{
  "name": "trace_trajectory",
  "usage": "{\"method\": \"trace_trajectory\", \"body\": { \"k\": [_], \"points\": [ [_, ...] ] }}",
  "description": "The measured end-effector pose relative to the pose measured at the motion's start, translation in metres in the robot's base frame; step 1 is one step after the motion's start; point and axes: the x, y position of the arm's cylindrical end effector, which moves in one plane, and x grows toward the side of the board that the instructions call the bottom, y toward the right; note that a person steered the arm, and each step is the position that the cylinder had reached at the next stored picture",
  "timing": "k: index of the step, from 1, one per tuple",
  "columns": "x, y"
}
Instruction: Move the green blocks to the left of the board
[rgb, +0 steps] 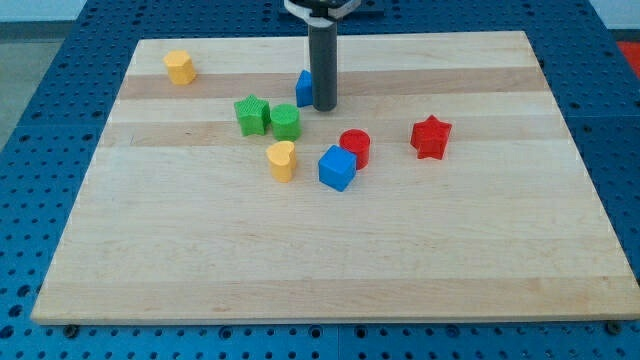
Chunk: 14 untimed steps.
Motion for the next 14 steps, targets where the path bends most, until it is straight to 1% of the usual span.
{"method": "trace_trajectory", "body": {
  "k": [2,3,4,5,6,7,8,9,11,12,14],
  "points": [
    [-0.039,0.0],
    [-0.015,0.0],
    [0.049,-0.006],
    [0.062,-0.036],
    [0.049,-0.076],
    [0.046,-0.09],
    [0.028,-0.09],
    [-0.022,-0.069],
    [-0.023,-0.069],
    [-0.028,-0.044],
    [-0.032,-0.032]
  ]
}}
